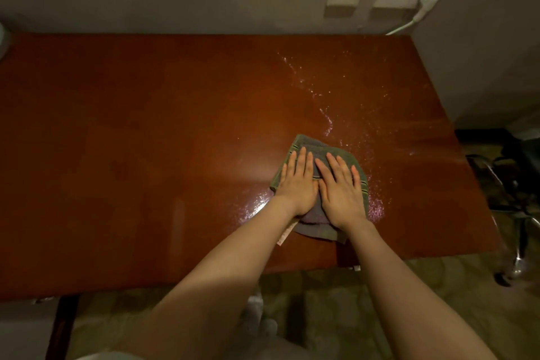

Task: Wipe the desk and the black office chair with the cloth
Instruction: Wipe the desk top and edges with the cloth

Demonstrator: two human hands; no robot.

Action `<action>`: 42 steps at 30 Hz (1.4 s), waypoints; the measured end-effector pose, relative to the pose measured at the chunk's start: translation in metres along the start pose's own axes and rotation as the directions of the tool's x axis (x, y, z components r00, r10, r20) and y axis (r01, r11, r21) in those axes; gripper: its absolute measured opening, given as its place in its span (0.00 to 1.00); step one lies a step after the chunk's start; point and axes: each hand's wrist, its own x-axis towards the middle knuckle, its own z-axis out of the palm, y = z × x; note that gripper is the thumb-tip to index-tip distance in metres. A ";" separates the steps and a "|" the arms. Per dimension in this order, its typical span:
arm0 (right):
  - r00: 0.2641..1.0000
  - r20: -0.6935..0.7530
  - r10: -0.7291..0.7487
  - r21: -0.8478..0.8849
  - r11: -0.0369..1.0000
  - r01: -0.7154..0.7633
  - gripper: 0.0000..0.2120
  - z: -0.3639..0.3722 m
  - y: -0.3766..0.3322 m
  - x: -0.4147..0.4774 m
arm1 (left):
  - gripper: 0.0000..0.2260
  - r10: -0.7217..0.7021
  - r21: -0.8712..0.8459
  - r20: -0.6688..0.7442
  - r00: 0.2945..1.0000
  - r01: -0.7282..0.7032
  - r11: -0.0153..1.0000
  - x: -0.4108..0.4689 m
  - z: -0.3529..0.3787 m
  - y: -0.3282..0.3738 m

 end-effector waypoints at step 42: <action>0.980 -0.180 0.084 0.319 0.948 -0.023 0.19 -0.002 -0.160 0.100 | 0.21 -0.374 -0.266 -0.485 0.791 0.274 0.924 -0.003 -0.090 -0.138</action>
